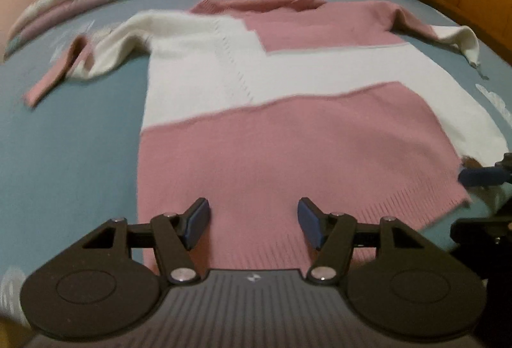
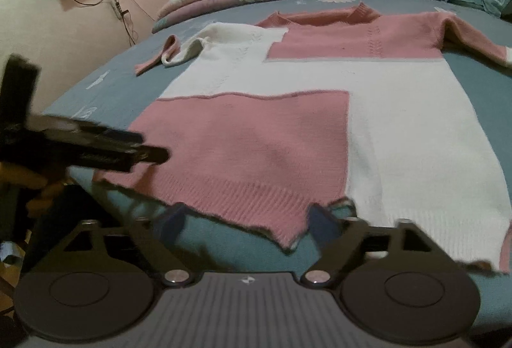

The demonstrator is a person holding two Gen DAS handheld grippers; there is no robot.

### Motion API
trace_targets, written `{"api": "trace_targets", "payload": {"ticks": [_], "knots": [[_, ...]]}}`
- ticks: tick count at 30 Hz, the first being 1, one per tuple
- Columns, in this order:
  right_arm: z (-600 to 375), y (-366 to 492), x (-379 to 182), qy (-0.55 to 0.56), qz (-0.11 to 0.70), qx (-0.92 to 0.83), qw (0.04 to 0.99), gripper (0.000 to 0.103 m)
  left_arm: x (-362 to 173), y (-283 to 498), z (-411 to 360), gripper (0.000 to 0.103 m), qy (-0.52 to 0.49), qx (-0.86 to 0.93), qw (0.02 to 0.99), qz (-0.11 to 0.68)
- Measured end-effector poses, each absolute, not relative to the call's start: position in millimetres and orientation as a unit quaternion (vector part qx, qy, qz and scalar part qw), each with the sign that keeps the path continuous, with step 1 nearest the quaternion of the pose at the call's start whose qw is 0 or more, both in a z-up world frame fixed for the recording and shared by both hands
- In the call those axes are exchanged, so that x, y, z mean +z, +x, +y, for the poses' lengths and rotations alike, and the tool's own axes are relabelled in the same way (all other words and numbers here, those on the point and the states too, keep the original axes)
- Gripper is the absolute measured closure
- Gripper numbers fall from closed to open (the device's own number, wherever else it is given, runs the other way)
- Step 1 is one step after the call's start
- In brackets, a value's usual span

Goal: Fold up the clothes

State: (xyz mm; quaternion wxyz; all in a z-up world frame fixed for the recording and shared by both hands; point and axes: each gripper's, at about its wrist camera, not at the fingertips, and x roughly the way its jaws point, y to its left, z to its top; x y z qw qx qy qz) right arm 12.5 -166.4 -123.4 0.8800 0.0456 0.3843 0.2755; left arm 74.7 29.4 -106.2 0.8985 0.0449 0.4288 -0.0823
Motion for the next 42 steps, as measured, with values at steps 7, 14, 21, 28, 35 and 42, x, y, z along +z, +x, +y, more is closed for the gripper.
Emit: {"api": "trace_targets", "payload": {"ticks": [7, 14, 21, 28, 35, 42], "knots": [[-176.8, 8.8, -114.7, 0.059, 0.354, 0.307, 0.882, 0.008, -82.9, 81.8, 30.6, 0.04, 0.071, -0.087, 0.893, 0.435], [-210.0, 74.4, -74.8, 0.094, 0.345, 0.268, 0.895, 0.0, -66.2, 150.1, -16.7, 0.032, 0.079, -0.119, 0.884, 0.445], [-241.3, 128.8, -106.4, 0.152, 0.431, 0.214, 0.863, 0.0, -95.4, 172.2, -50.1, 0.03, 0.078, -0.113, 0.856, 0.498], [-249.7, 121.1, -111.6, 0.147, 0.449, 0.207, 0.857, 0.0, -104.7, 133.3, -23.5, 0.021, 0.067, -0.093, 0.859, 0.499], [-285.0, 114.6, -105.9, 0.234, 0.451, 0.216, 0.834, 0.0, -89.6, 114.3, -19.4, 0.02, 0.078, -0.08, 0.855, 0.507], [-301.4, 125.7, -117.1, 0.326, 0.473, 0.242, 0.782, 0.0, -75.3, 134.9, -76.6, 0.019, 0.097, -0.156, 0.869, 0.459]]}}
